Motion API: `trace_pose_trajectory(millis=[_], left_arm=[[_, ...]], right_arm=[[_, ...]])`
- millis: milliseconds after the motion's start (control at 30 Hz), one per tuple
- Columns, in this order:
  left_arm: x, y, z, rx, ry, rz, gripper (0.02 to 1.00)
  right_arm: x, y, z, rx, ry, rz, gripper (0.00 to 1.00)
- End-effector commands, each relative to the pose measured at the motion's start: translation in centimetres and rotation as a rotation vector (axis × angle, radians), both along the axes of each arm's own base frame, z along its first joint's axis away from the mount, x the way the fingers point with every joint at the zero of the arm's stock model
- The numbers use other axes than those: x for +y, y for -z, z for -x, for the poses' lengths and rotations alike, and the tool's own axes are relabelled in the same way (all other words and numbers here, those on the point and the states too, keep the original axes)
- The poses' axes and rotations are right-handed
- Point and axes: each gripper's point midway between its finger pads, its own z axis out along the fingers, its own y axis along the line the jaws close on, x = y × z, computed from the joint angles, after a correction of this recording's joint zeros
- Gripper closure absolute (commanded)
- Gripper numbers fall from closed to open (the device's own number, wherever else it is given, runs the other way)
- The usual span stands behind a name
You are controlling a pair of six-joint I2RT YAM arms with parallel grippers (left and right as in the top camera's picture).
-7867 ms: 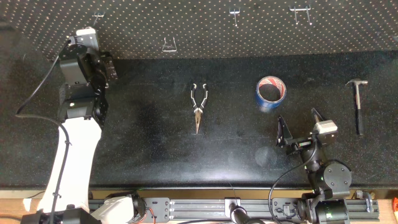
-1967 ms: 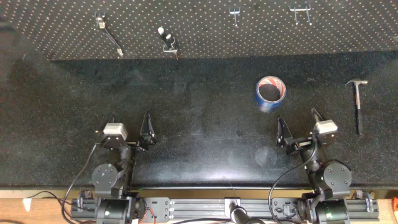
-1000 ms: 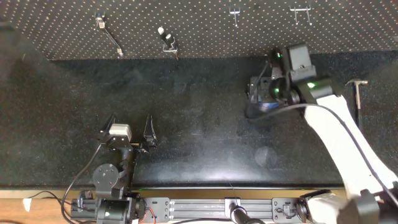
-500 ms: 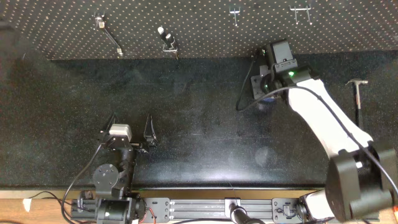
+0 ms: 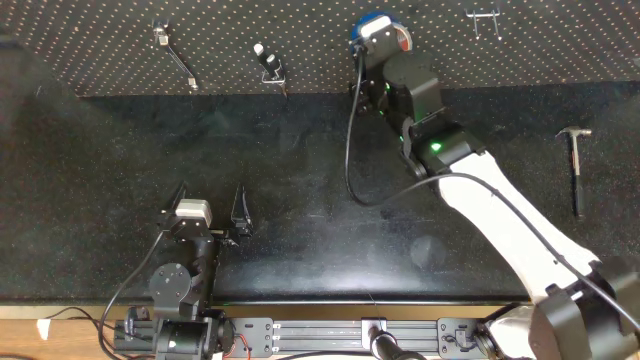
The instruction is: Place Tools Onto Pegboard
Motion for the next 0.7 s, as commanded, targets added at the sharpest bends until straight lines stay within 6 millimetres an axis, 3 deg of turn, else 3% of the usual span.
trace_pose_trajectory(millis=[33, 300, 333, 367, 467, 533, 567, 600, 667, 700], left_arm=[[-0.3, 0.1, 0.1, 0.000, 0.014, -0.009, 0.023], [-0.3, 0.1, 0.1, 0.000, 0.014, -0.009, 0.023], [-0.3, 0.1, 0.1, 0.000, 0.013, -0.009, 0.023], [-0.3, 0.1, 0.1, 0.000, 0.014, -0.009, 0.023], [-0.3, 0.1, 0.1, 0.000, 0.013, -0.009, 0.023], [-0.3, 0.1, 0.1, 0.000, 0.013, -0.009, 0.023], [-0.3, 0.1, 0.1, 0.000, 0.013, -0.009, 0.023], [-0.3, 0.1, 0.0, 0.001, 0.013, -0.009, 0.023], [-0.3, 0.1, 0.1, 0.000, 0.013, -0.009, 0.023], [-0.3, 0.1, 0.1, 0.000, 0.013, -0.009, 0.023]], right_arm=[[0.8, 1.3, -1.8, -0.052, -0.001, 0.042, 0.925], [1.9, 1.1, -3.8, -0.148, 0.002, -0.008, 0.921], [1.9, 1.2, -3.8, -0.145, 0.000, -0.008, 0.776], [2.0, 1.4, -3.7, -0.136, -0.008, -0.006, 0.713], [2.1, 2.4, -1.7, -0.043, -0.031, 0.042, 0.601], [0.7, 2.7, 1.0, 0.066, -0.039, 0.098, 0.581], [-0.1, 2.8, 2.5, 0.120, -0.041, 0.127, 0.511], [-1.1, 2.6, 4.3, 0.167, -0.042, 0.152, 0.266], [-2.1, 0.3, 6.0, 0.152, -0.042, 0.144, 0.110], [-2.3, 0.3, 6.9, 0.177, -0.055, 0.149, 0.027]])
